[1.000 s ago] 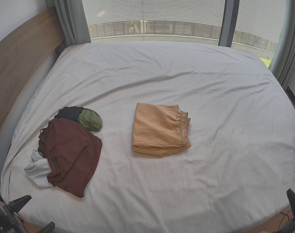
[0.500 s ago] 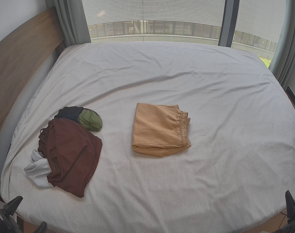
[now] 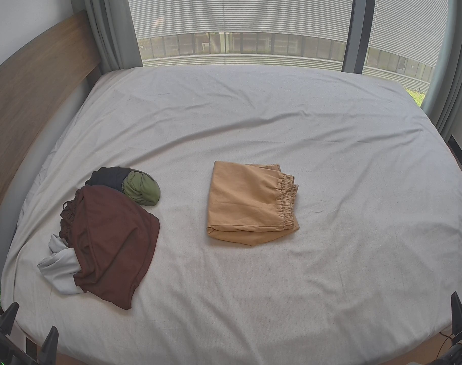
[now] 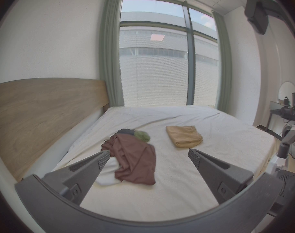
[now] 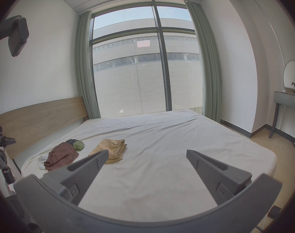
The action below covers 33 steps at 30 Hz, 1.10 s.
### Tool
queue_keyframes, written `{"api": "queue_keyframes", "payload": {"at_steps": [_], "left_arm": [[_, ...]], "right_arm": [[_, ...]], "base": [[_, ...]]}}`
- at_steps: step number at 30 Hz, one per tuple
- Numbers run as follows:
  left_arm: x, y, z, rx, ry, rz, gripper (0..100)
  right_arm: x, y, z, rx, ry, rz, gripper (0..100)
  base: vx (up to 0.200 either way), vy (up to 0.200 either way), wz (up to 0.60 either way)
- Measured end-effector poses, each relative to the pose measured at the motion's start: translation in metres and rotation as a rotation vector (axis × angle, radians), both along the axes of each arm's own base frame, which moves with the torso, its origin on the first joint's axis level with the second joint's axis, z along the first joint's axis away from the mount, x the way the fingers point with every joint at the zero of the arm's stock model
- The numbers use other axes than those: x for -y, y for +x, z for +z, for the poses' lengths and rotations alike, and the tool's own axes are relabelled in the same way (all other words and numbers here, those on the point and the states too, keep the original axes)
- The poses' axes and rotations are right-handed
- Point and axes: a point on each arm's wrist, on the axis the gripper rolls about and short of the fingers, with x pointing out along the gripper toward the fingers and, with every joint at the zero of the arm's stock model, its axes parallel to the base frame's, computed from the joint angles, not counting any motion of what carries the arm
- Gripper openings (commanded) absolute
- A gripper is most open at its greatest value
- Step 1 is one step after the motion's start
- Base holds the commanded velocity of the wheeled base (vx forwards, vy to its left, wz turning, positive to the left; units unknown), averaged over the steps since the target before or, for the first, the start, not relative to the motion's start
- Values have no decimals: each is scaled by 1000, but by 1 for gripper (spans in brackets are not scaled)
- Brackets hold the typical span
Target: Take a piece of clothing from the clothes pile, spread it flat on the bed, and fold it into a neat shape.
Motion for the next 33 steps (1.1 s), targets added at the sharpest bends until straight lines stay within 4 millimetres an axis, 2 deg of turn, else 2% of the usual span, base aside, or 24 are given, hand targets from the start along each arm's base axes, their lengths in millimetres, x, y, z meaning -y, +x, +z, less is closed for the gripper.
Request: {"api": "queue_keyframes", "payload": {"at_steps": [10, 33], "left_arm": [[1, -3, -1, 41, -13, 94, 100], [1, -5, -1, 65, -12, 95, 100]], "right_arm": [[1, 0, -1, -10, -37, -41, 100], [0, 0, -5, -48, -108, 22, 100]], "base": [[0, 0, 0], [0, 0, 0]]}}
